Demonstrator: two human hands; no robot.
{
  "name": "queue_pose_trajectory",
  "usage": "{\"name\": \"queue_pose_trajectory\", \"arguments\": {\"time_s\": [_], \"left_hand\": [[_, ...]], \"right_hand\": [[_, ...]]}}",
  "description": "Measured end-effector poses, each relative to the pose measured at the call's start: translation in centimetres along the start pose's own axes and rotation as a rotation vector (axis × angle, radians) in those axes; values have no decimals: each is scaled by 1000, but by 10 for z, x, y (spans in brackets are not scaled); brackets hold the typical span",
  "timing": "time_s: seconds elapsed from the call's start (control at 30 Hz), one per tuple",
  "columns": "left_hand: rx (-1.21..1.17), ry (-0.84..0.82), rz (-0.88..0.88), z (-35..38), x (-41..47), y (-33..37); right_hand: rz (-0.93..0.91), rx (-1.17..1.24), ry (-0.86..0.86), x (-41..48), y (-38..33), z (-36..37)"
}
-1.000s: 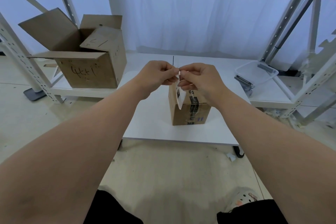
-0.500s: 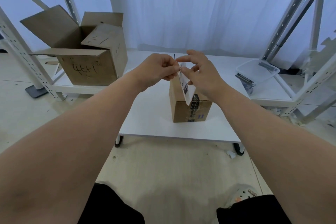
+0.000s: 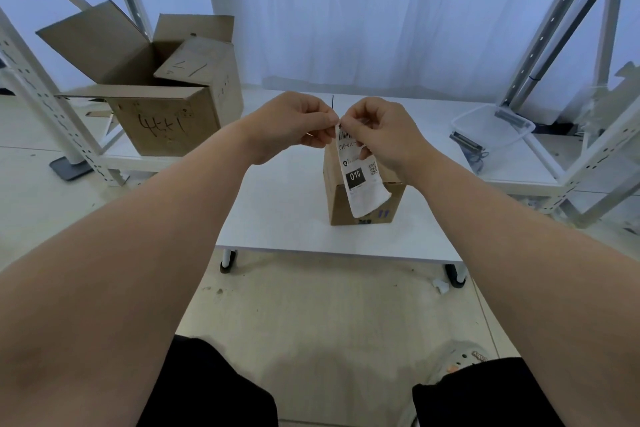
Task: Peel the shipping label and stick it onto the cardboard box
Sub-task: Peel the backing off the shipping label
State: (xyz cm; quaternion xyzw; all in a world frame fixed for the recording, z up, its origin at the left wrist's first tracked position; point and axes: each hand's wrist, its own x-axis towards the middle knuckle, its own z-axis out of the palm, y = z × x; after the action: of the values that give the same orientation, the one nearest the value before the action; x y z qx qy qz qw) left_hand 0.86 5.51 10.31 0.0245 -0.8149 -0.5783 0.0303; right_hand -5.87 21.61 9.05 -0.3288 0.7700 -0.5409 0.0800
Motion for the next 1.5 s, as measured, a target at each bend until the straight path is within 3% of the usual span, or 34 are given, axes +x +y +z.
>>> {"name": "queue_pose_trajectory", "arguments": {"time_s": [0.33,0.6,0.73,0.93,1.5], "left_hand": [[48,9,-26,0,-1,1],[165,60,-26,7,-1,-2],[23,156,35,12,2,-3],[-89,152,70,16,4,-2],[-10,210,101,21,6,-1]], "right_hand": [[-1,-59,-10,-1,0,1],[-94,-271,62,1,5,6],[-118,-157,246,2,0,5],[17,162,121,3,-4,2],[46,134,126,1,0,-4]]}}
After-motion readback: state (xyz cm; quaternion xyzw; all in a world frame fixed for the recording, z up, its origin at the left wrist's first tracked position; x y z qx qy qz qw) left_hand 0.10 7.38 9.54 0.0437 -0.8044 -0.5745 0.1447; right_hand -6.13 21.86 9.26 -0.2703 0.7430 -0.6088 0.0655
